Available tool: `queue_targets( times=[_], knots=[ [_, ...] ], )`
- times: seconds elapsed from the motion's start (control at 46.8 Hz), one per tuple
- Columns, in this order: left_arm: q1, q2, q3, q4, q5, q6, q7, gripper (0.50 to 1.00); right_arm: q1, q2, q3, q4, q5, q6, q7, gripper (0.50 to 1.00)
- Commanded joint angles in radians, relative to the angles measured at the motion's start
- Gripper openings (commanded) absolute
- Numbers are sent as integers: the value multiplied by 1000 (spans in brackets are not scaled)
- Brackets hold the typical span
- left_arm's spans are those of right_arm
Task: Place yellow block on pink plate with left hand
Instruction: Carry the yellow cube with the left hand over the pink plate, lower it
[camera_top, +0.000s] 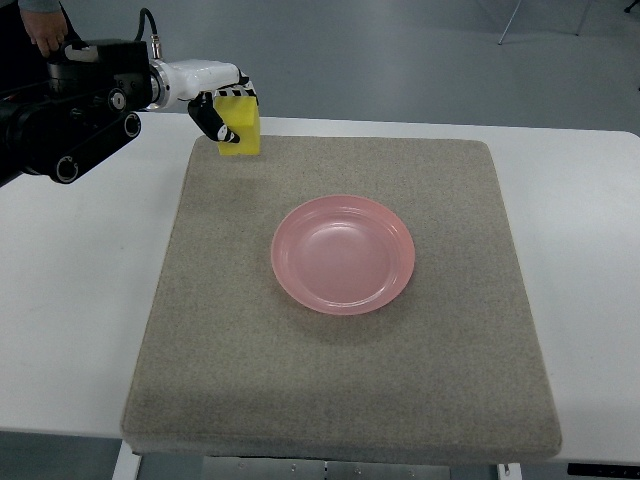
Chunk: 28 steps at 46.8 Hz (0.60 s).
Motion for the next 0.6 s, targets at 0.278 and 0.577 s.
queue_targets(
  times=[0.278, 0.577],
  knots=[
    [17, 121, -35, -430, -2, -47, -1, 500, 0, 0, 0, 0, 1, 0, 0, 924],
    [33, 35, 5, -501, 20, -70, 2, 500, 0, 0, 0, 0, 1, 0, 0, 924]
  ],
)
